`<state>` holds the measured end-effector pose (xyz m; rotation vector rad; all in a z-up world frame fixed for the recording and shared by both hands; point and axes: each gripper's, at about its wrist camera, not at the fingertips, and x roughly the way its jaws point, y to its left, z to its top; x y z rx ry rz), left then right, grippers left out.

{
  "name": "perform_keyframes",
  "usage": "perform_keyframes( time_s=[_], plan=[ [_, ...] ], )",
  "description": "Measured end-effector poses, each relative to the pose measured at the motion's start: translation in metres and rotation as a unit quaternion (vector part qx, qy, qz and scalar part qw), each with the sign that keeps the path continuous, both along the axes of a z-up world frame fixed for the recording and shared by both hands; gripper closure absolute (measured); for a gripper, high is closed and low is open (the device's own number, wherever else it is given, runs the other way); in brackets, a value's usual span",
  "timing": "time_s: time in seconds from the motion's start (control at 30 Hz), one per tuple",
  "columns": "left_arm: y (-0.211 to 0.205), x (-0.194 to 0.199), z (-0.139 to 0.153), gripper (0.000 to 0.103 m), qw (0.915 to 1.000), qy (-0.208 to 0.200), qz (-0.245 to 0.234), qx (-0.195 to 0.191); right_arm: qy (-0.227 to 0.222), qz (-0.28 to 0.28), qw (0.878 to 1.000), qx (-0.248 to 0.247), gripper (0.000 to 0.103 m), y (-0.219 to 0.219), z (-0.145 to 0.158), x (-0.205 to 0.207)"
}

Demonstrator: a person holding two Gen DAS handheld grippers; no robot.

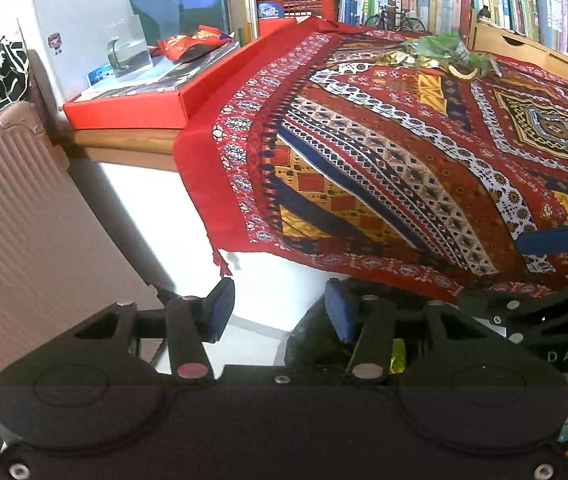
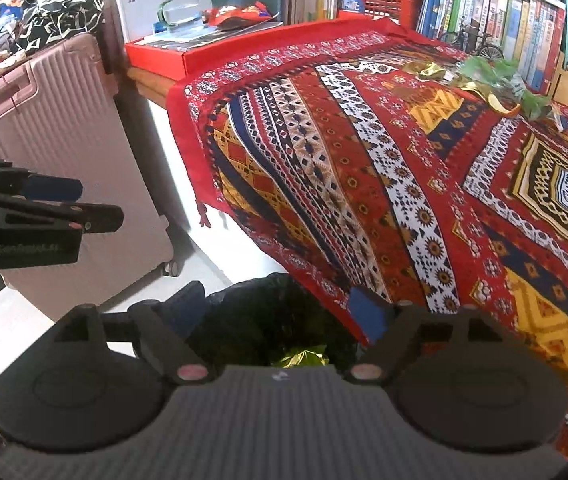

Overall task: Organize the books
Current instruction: 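Move both tools back over the trash pile on the bed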

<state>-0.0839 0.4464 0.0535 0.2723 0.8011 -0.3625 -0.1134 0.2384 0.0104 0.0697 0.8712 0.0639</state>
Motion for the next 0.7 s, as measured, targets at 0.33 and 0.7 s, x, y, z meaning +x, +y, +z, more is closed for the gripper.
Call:
perform_keyframes(
  time_s=[0.33, 0.7],
  plan=[
    [-0.012, 0.008, 0.022, 0.005, 0.9995, -0.019, 0.014, -0.022, -0.021, -0.019, 0.999, -0.018, 0.0, -0.017, 0.018, 0.0],
    [-0.083, 0.052, 0.098, 0.0, 0.9957, -0.02, -0.036, -0.082, -0.058, -0.047, 0.997, 0.012, 0.0, -0.09, 0.086, 0.006]
  ],
)
